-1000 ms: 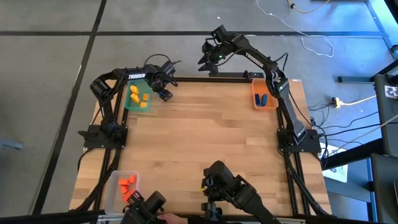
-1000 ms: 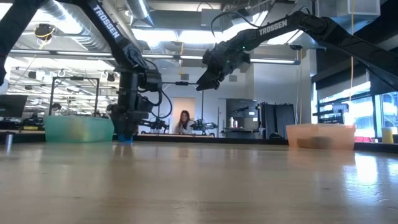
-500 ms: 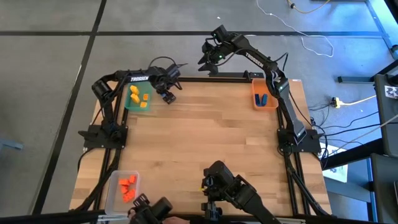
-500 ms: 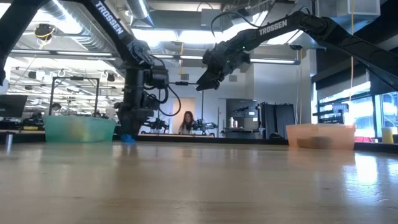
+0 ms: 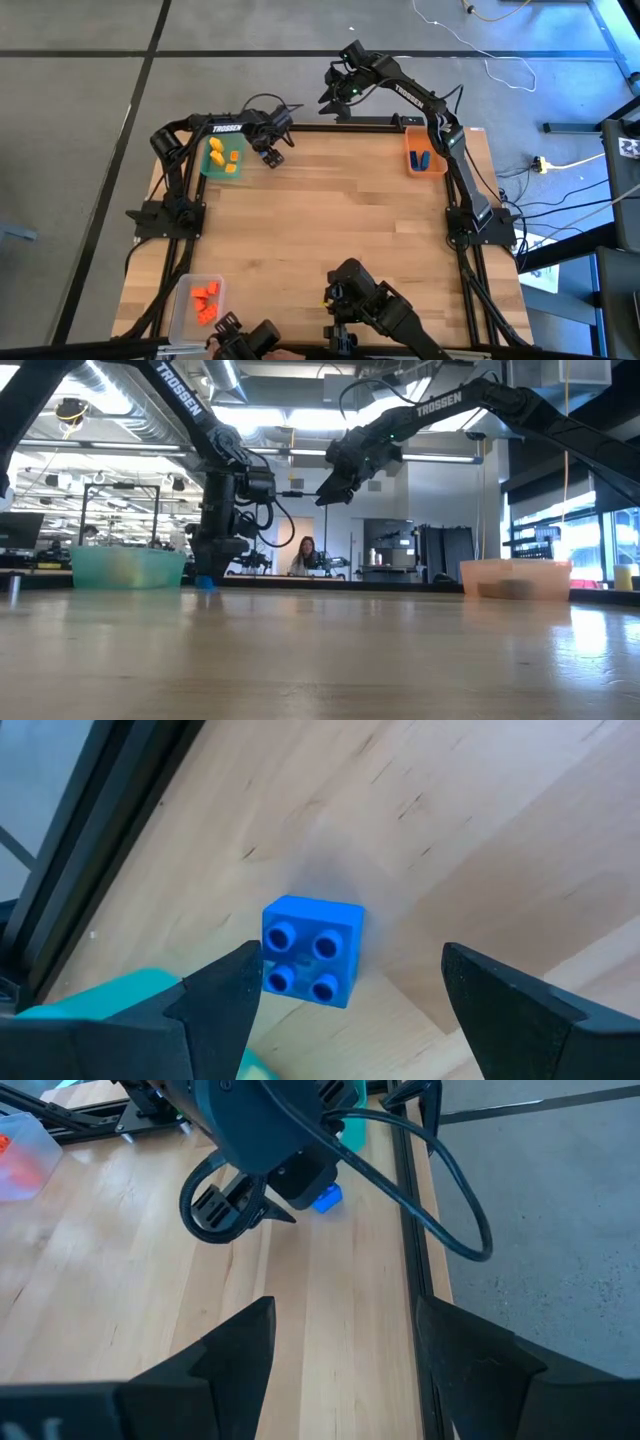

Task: Sort & place blocks by color
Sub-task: Put the blue game piece into the orange bin

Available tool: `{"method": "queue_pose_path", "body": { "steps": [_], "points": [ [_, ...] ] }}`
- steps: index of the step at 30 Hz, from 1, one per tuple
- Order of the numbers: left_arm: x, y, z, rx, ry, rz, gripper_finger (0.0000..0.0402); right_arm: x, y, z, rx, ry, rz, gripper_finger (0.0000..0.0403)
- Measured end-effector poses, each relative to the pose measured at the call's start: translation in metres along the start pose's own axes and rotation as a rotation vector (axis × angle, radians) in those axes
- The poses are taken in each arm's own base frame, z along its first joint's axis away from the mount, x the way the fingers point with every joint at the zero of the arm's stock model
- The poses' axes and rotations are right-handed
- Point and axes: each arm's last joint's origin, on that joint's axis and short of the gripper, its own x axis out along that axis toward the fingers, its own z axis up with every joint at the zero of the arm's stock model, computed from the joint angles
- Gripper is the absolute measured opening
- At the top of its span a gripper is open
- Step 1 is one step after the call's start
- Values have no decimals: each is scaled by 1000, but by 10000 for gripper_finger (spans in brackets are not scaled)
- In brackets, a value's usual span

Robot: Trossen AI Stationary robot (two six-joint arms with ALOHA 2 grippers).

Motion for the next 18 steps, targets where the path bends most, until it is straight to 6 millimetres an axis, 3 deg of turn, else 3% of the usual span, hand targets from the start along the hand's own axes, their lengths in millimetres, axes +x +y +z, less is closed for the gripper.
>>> {"method": "queue_pose_path", "body": {
  "steps": [18],
  "points": [
    [9,-1,0,36,29,61,298,0,0,0,0,0,0,244]
  ]
}}
